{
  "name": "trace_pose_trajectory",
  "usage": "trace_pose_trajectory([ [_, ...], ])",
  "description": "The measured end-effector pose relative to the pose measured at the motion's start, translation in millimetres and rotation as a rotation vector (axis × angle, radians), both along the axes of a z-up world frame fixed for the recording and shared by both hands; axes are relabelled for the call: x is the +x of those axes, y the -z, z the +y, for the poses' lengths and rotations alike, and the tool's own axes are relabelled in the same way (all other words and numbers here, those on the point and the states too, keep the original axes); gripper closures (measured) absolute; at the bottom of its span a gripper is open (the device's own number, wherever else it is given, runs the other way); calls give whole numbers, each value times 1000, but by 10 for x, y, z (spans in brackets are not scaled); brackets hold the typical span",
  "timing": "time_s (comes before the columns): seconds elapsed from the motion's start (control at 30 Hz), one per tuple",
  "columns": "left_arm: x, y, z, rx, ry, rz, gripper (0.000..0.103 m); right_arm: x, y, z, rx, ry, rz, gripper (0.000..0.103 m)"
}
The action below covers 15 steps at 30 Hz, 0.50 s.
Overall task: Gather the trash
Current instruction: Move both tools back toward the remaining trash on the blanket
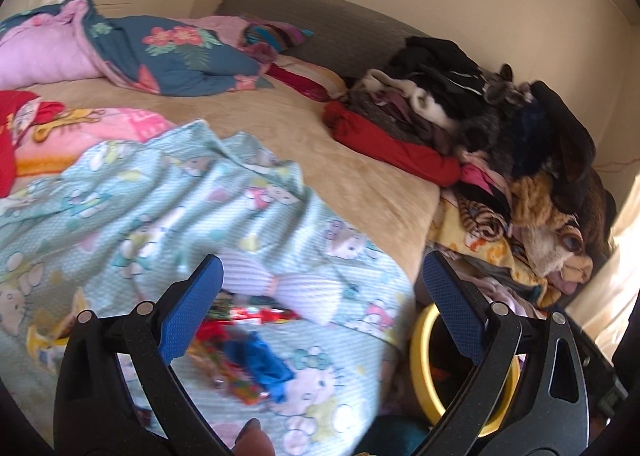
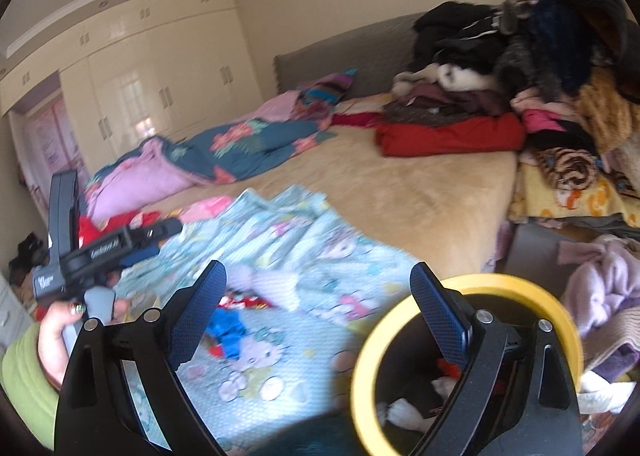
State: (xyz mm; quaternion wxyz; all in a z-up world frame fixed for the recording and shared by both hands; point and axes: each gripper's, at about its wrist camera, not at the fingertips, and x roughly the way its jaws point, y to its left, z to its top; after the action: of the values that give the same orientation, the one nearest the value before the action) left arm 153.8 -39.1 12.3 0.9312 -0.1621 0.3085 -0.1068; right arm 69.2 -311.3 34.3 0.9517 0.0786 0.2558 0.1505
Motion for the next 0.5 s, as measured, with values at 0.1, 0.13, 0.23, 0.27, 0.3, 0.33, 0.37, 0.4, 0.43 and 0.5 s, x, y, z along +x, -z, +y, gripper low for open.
trace_pose_trajectory([
  [0.1, 2, 72, 200, -9, -32, 17, 11, 48, 119, 238, -21, -50, 30, 12],
  [0.13, 2, 102, 268, -11, -44, 22, 11, 67, 169, 344, -31, -70, 40, 12],
  [0.23, -7, 203, 469, -16, -83, 41, 11, 106, 280, 547, -49, -118, 63, 13],
  [0.27, -6, 241, 526, -15, -94, 49, 11, 123, 326, 631, -54, -135, 73, 12],
  [0.3, -1, 268, 565, -15, -103, 56, 11, 141, 368, 685, -58, -148, 82, 12],
  [0.33, 4, 332, 647, -19, -119, 70, 11, 167, 425, 777, -60, -166, 97, 12],
  [0.37, 5, 364, 689, -22, -126, 78, 11, 186, 465, 825, -63, -175, 106, 12],
  [0.4, 8, 415, 745, -27, -138, 90, 11, 208, 515, 905, -69, -190, 119, 12],
  [0.43, 17, 470, 791, -29, -147, 106, 11, 219, 547, 958, -75, -201, 125, 12],
  [0.5, 49, 572, 849, -23, -157, 139, 11, 248, 624, 1082, -93, -221, 138, 12],
])
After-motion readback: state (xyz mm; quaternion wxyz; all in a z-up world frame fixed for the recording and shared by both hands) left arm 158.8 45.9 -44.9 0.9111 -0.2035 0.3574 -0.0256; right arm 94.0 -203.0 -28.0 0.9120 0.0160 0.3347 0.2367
